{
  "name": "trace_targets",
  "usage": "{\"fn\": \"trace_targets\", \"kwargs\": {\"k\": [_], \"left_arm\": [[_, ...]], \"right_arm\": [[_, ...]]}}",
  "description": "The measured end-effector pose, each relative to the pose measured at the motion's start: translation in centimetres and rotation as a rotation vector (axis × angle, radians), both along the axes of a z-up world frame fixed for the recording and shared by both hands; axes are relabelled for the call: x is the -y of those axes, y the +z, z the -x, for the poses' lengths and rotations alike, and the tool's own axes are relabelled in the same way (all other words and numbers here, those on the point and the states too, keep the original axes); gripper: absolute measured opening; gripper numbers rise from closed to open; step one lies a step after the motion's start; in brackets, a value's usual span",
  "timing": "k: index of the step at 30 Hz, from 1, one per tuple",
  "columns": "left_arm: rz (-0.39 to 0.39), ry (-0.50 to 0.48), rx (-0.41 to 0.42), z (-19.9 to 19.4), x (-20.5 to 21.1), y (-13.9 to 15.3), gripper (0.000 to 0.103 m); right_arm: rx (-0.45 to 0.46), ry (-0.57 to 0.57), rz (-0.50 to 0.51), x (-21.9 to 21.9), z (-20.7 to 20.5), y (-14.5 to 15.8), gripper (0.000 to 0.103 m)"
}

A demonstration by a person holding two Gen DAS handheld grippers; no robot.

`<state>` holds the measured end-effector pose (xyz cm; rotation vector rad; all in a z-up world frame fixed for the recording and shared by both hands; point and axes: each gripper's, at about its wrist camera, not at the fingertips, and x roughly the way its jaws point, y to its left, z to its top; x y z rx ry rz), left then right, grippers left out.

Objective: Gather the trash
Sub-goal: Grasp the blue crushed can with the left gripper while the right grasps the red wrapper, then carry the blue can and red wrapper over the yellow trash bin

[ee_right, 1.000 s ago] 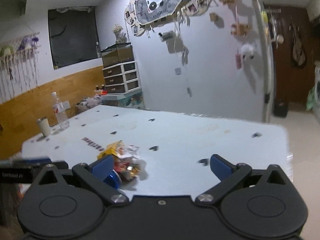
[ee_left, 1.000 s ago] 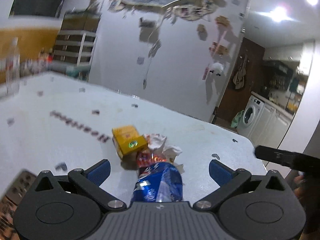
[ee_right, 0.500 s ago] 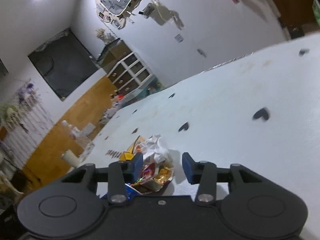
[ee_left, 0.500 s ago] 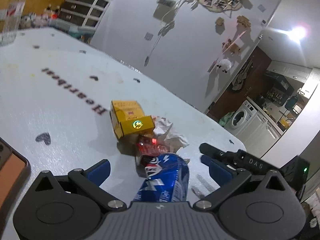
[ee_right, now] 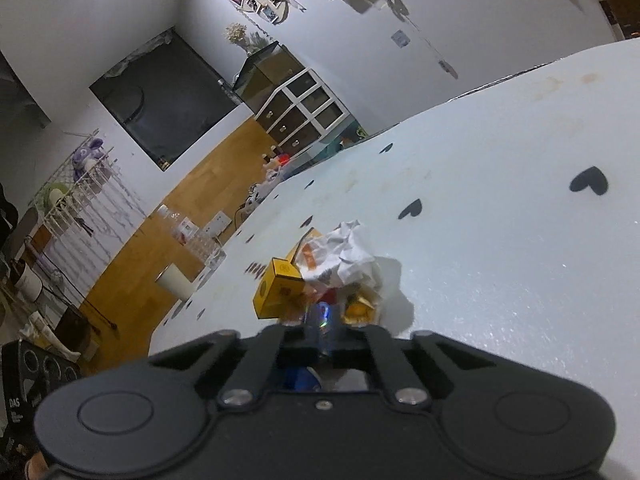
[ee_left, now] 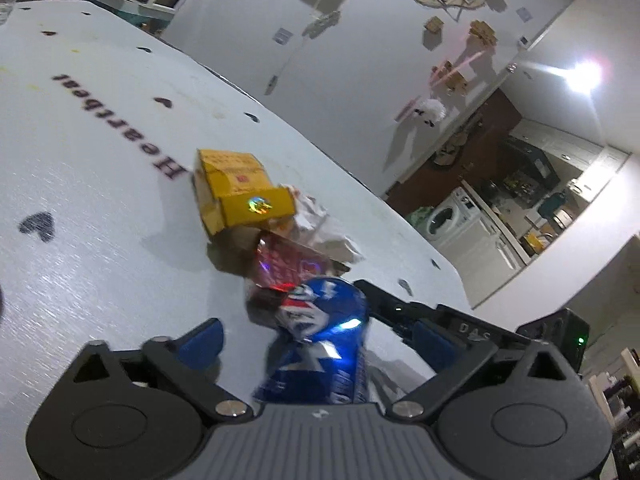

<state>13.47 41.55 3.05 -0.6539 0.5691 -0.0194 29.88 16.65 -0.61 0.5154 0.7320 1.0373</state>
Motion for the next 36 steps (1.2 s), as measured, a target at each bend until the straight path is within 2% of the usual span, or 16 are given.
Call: {"fn": "trace_targets", "kwargs": {"k": [9, 11, 17, 22, 24, 29, 36], "left_arm": [[-0.071, -0.056, -0.032, 0.9, 2.7, 1.3, 0.053], [-0.105, -0.071, -0.057, 1.0, 3.7, 1.4, 0.048], [-0.167, -0.128, -0.122, 1.1, 6.4, 0.7, 0.045], [-0.213, -0.149, -0.12, 2.4, 8.0, 1.2, 0.041], [-0.227, -0.146, -0.115, 3.0, 8.3, 1.6, 0.035], [-0.27, -0.118, -0.118, 3.7, 8.7, 2.1, 0.034], [-0.279, -0.108, -0.106, 3.2, 9.4, 1.8, 0.034]], "right_arm": [[-0.001, 0.028, 0.014, 1.4, 1.9, 0.0, 0.001], [-0.003, 0.034, 0.015, 1.7, 2.3, 0.1, 0.001], [0.001, 0.037, 0.03, 3.2, 3.9, 0.1, 0.001], [0.02, 0.009, 0.042, 5.5, 5.3, 0.3, 0.001], [0.025, -0.014, 0.04, 6.8, 5.8, 0.3, 0.001], [0.026, -0.085, 0.073, 9.5, 6.4, 0.4, 0.001], [0.065, -0.011, 0.127, 10.9, 9.2, 1.6, 0.001]]}}
